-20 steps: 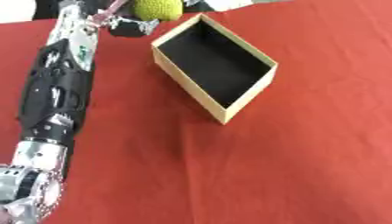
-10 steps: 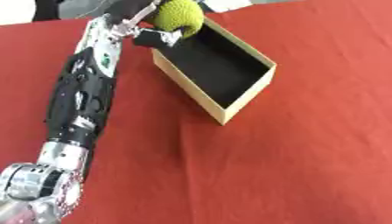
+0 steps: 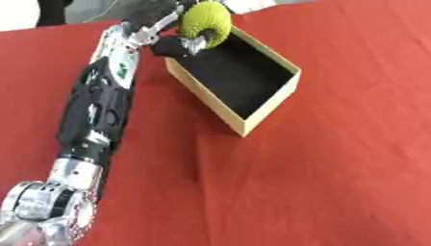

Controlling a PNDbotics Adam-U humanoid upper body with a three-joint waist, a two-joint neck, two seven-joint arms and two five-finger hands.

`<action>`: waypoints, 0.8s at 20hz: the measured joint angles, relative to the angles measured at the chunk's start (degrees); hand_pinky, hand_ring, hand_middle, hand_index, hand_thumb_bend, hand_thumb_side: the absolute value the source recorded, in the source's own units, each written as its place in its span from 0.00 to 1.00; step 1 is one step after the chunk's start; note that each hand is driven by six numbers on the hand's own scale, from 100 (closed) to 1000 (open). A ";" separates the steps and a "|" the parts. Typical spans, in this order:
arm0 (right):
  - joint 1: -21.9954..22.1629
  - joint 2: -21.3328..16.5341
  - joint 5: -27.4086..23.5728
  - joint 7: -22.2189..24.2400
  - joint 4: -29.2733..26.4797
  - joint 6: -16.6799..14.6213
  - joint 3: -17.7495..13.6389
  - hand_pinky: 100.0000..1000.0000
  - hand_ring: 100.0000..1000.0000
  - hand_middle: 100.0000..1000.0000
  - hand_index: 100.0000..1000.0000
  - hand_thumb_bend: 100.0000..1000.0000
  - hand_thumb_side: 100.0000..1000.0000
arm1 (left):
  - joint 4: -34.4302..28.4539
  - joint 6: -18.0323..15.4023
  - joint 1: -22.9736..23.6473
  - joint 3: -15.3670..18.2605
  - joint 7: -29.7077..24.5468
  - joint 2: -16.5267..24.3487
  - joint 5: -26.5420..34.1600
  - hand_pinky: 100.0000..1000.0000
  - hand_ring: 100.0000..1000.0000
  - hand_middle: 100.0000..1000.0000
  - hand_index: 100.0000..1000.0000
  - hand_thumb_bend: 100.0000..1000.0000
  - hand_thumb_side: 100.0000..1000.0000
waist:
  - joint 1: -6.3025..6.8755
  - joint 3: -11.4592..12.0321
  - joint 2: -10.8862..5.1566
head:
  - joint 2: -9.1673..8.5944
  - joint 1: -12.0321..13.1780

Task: Pick up objects on the table and place them in the box.

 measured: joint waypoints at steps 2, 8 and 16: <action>0.03 0.17 0.00 -0.08 0.00 0.06 0.00 0.78 0.74 0.55 0.74 0.00 0.49 | -0.22 -0.48 0.03 0.01 -0.47 0.00 -0.20 0.80 0.89 0.88 0.94 0.22 0.80 | 0.00 0.04 -0.01 | 0.00 -0.10; 0.30 0.29 0.00 -0.32 0.00 0.17 0.00 0.78 0.74 0.55 0.74 0.00 0.49 | -0.67 -0.85 0.39 0.08 -0.67 0.00 -0.65 0.80 0.89 0.87 0.93 0.25 0.79 | -0.01 0.35 -0.05 | 0.25 -0.21; 0.46 0.29 0.01 -0.50 0.00 0.20 -0.01 0.78 0.74 0.55 0.74 0.00 0.49 | -1.00 -0.64 0.52 0.39 -0.04 0.00 -0.19 0.79 0.88 0.84 0.92 0.22 0.81 | -0.03 0.48 -0.08 | 0.49 -0.53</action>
